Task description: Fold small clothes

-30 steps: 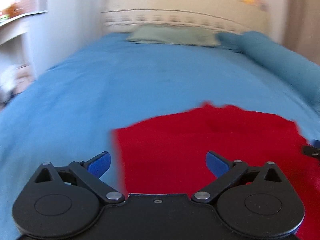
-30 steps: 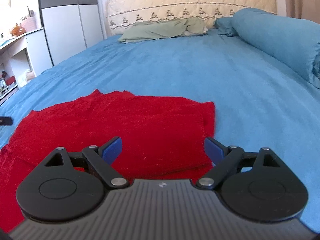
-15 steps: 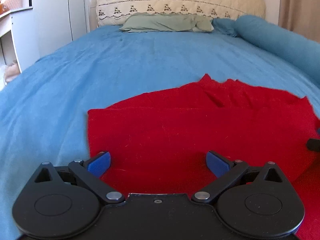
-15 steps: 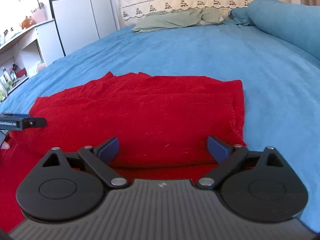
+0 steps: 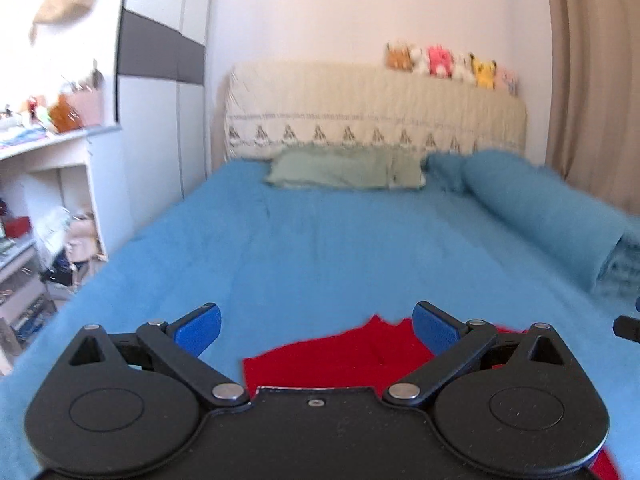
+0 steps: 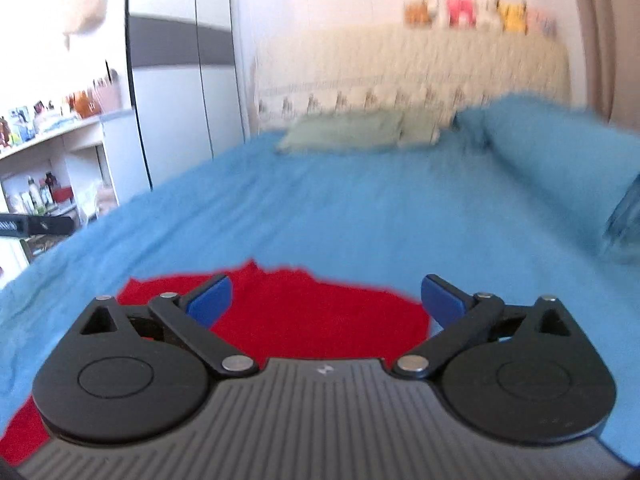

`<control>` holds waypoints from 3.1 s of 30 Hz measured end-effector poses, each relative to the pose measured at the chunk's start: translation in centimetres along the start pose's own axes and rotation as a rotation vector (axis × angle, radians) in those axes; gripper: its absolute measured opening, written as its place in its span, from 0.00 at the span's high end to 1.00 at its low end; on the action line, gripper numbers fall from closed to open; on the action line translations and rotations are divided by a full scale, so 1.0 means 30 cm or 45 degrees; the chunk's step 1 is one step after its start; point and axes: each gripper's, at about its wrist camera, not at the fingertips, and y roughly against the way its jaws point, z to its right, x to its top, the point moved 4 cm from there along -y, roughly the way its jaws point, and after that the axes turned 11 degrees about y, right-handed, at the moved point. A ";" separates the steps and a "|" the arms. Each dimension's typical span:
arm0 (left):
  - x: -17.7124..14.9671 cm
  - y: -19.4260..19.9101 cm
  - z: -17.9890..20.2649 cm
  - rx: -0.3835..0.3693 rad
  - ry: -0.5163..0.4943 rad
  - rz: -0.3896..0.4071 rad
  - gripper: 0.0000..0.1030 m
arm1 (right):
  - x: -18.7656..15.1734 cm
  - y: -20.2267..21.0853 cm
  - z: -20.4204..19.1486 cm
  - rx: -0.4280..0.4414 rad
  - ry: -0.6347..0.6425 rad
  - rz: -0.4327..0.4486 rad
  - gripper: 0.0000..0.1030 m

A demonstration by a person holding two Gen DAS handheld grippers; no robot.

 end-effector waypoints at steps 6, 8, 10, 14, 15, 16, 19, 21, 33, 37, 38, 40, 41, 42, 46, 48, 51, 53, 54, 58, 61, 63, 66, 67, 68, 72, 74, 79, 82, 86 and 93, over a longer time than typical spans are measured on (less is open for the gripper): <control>-0.001 0.304 -0.028 0.017 0.070 -0.040 0.00 | 0.096 0.351 0.019 -0.026 0.035 0.052 0.00; -0.053 0.379 -0.057 0.021 0.109 -0.078 0.00 | 0.081 0.466 0.023 -0.014 0.019 0.044 0.00; -0.121 0.454 -0.081 0.017 0.136 -0.111 0.00 | 0.048 0.577 0.031 -0.004 -0.030 0.037 0.00; -0.292 0.553 -0.142 0.038 0.205 -0.216 0.00 | -0.065 0.764 0.047 -0.036 -0.090 0.020 0.00; -0.343 0.566 -0.153 0.042 0.228 -0.253 0.00 | -0.097 0.793 0.051 -0.041 -0.097 0.013 0.00; -0.400 0.568 -0.173 0.049 0.254 -0.295 0.00 | -0.144 0.817 0.055 -0.039 -0.110 -0.010 0.00; -0.535 0.557 -0.215 0.057 0.292 -0.382 0.00 | -0.286 0.852 0.068 -0.012 -0.186 -0.079 0.00; -0.621 0.544 -0.230 0.056 0.315 -0.439 0.02 | -0.375 0.855 0.072 0.010 -0.237 -0.117 0.00; -0.844 0.489 -0.299 0.067 0.451 -0.577 0.24 | -0.730 0.820 -0.016 -0.023 -0.424 -0.336 0.00; -0.865 0.494 -0.294 0.094 0.420 -0.566 0.37 | -0.772 0.818 -0.027 -0.062 -0.436 -0.365 0.00; -0.869 0.494 -0.292 0.096 0.414 -0.558 0.37 | -0.775 0.816 -0.026 -0.077 -0.432 -0.371 0.00; -0.875 0.495 -0.292 0.101 0.417 -0.548 0.38 | -0.782 0.811 -0.025 -0.092 -0.439 -0.385 0.00; -0.875 0.497 -0.291 0.104 0.417 -0.546 0.39 | -0.788 0.809 -0.024 -0.103 -0.442 -0.396 0.00; -0.875 0.496 -0.287 0.106 0.414 -0.545 0.40 | -0.792 0.805 -0.021 -0.104 -0.445 -0.407 0.04; -0.883 0.493 -0.272 0.134 0.377 -0.542 0.48 | -0.805 0.792 -0.035 -0.025 -0.475 -0.428 0.23; -0.886 0.493 -0.264 0.143 0.367 -0.540 0.51 | -0.817 0.779 -0.047 -0.012 -0.473 -0.452 0.31; -0.887 0.492 -0.273 0.150 0.395 -0.552 0.71 | -0.827 0.771 -0.044 -0.032 -0.497 -0.470 0.42; -0.885 0.493 -0.276 0.138 0.409 -0.565 0.83 | -0.834 0.773 -0.030 -0.042 -0.524 -0.479 0.54; -0.885 0.493 -0.275 0.137 0.409 -0.570 0.89 | -0.839 0.777 -0.022 -0.045 -0.544 -0.481 0.59; -0.883 0.495 -0.261 0.149 0.383 -0.566 0.93 | -0.849 0.782 0.001 -0.054 -0.584 -0.488 0.73; -0.866 0.509 -0.258 0.147 0.389 -0.563 0.94 | -0.840 0.780 -0.009 -0.028 -0.562 -0.489 0.80; -0.840 0.524 -0.257 0.130 0.408 -0.561 0.94 | -0.829 0.785 -0.009 -0.025 -0.550 -0.477 0.81; -0.777 0.553 -0.247 0.091 0.421 -0.520 0.94 | -0.799 0.805 0.003 -0.002 -0.578 -0.440 0.81; -0.744 0.562 -0.242 0.074 0.424 -0.500 0.94 | -0.783 0.815 0.011 0.007 -0.588 -0.423 0.81; -0.716 0.569 -0.239 0.055 0.433 -0.483 0.94 | -0.765 0.823 0.018 0.015 -0.599 -0.408 0.81; -0.585 0.581 -0.223 -0.020 0.479 -0.421 0.94 | -0.671 0.842 0.056 0.068 -0.678 -0.343 0.81; -0.515 0.567 -0.220 -0.053 0.527 -0.407 0.94 | -0.609 0.839 0.084 0.106 -0.742 -0.300 0.81; -0.341 0.490 -0.206 -0.092 0.553 -0.340 0.94 | -0.424 0.797 0.141 0.188 -0.784 -0.199 0.81; -0.240 0.417 -0.194 -0.097 0.536 -0.297 0.94 | -0.297 0.729 0.174 0.229 -0.772 -0.145 0.81; -0.111 0.282 -0.182 -0.095 0.520 -0.259 0.94 | -0.129 0.608 0.224 0.244 -0.719 -0.080 0.81; 0.040 -0.023 -0.199 -0.051 0.552 -0.233 0.94 | 0.088 0.302 0.304 0.251 -0.711 -0.037 0.81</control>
